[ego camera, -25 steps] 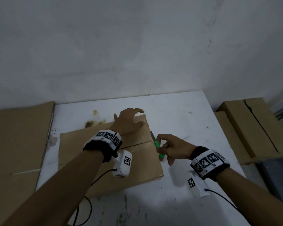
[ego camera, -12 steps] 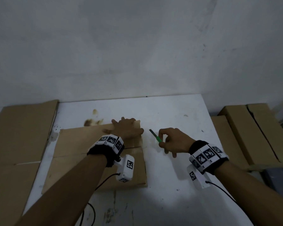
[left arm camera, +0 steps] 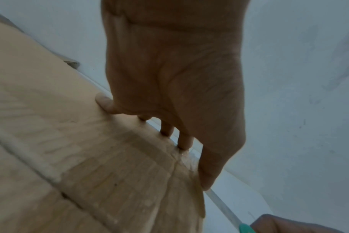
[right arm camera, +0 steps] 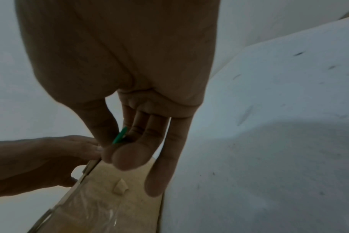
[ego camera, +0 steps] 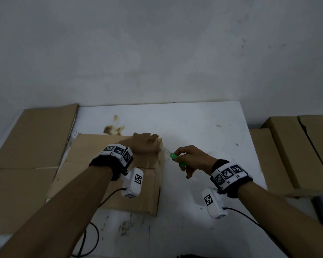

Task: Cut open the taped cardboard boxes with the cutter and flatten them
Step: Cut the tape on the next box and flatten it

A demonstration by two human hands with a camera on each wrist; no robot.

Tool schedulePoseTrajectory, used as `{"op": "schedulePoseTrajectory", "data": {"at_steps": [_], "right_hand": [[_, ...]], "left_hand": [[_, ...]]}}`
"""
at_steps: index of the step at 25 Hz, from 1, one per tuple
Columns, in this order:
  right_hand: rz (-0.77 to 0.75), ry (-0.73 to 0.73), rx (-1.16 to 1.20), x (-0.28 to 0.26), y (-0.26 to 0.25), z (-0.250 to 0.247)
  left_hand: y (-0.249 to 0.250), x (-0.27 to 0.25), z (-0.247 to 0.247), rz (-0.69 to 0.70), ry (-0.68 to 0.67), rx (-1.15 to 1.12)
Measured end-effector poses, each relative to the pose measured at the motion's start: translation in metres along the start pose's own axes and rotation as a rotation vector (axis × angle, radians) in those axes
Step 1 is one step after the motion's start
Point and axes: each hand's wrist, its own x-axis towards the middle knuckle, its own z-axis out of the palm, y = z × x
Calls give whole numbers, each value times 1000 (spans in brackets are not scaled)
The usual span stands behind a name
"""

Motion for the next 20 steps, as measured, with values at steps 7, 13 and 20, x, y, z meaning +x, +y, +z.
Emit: {"op": "schedulePoseTrajectory", "data": {"at_steps": [7,13,20], "right_hand": [[-17,-70,3,-13,18,12],[-64,16,54,-13,22,12],[-72,18,-86,4,16,10]], "left_hand": [[4,-3,0,-5,-26,-40],[3,-6,-2,-30,-54,-83],[-2,-15,-7,75,-79,-13]]}}
